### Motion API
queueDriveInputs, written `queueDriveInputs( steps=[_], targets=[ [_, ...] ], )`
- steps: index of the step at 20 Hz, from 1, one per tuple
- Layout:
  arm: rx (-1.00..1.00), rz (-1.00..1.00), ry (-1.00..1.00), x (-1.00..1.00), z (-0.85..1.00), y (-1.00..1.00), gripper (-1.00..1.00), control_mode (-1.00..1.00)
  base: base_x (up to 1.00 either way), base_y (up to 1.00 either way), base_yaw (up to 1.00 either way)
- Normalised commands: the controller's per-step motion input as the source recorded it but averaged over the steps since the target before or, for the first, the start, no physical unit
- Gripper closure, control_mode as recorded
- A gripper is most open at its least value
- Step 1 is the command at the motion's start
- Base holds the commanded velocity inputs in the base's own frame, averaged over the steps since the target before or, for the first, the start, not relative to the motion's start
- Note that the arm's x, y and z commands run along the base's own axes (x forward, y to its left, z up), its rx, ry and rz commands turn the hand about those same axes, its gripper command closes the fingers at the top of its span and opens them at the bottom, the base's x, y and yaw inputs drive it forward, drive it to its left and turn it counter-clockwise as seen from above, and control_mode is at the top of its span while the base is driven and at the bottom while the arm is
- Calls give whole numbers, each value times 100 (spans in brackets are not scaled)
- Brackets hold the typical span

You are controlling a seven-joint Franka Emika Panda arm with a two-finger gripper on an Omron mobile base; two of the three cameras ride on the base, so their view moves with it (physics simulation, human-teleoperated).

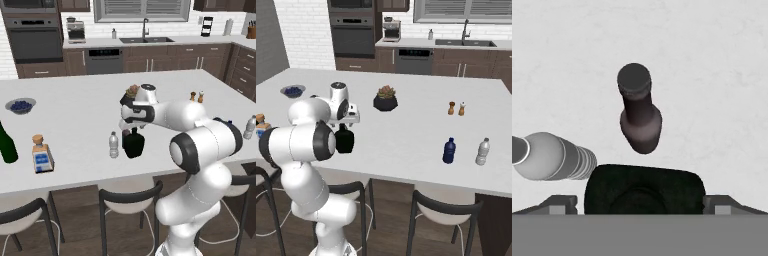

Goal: Move the plastic bottles in the middle to the plastics group, and the glass bottles in the middle to the glass group.

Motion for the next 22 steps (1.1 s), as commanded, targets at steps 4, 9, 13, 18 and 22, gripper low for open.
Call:
queueDriveInputs(
  steps=[4, 9, 13, 18, 22],
  targets=[
    [0, 7, 0, 0, -15, 4, 100, -100, 0, 0, 0],
    [0, 7, 0, 0, -8, 2, 100, -100, 0, 0, 0],
    [0, 5, 1, 0, -2, 1, 100, -100, 0, 0, 0],
    [1, 0, 0, -9, 18, -14, 100, -100, 0, 0, 0],
    [1, 0, 0, -81, 65, -47, 100, -100, 0, 0, 0]
  ],
)
